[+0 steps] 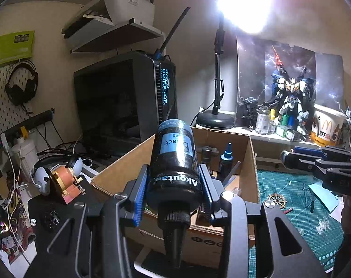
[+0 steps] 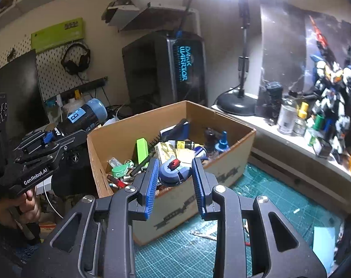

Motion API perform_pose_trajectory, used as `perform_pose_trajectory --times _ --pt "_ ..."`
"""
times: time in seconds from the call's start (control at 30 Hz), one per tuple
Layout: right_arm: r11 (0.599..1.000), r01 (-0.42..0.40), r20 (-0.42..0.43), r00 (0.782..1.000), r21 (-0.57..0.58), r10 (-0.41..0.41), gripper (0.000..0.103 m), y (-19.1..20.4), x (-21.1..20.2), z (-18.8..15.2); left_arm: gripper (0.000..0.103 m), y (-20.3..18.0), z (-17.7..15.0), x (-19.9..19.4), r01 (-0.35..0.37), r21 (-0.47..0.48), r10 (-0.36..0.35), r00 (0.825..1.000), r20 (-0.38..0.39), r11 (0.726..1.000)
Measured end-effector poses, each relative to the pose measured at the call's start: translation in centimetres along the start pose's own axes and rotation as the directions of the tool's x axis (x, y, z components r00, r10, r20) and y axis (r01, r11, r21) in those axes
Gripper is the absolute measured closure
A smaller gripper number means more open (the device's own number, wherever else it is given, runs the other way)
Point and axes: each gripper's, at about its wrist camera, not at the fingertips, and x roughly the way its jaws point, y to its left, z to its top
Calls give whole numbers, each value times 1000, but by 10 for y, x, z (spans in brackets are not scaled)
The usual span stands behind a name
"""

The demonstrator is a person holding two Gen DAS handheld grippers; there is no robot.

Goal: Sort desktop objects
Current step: 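Lower the paint bottle and blue-capped tool into the box with both tools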

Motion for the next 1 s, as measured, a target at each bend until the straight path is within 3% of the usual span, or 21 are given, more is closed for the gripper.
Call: perform_pose_trajectory --times 0.3,0.57,0.8,1.0 --pt "999 -39 -42 998 -34 38 76 7 46 28 63 3 17 38 -16 25 16 1000 -19 1000" --pt "997 -73 -119 990 -5 72 76 -9 102 45 63 17 28 100 14 18 -11 991 -135 1000" --pt "996 -85 -221 972 13 85 76 -17 154 40 63 18 17 136 25 16 -21 974 -227 1000" --pt "995 -99 -246 964 16 100 76 -15 167 33 63 22 12 142 15 14 -11 969 -247 1000"
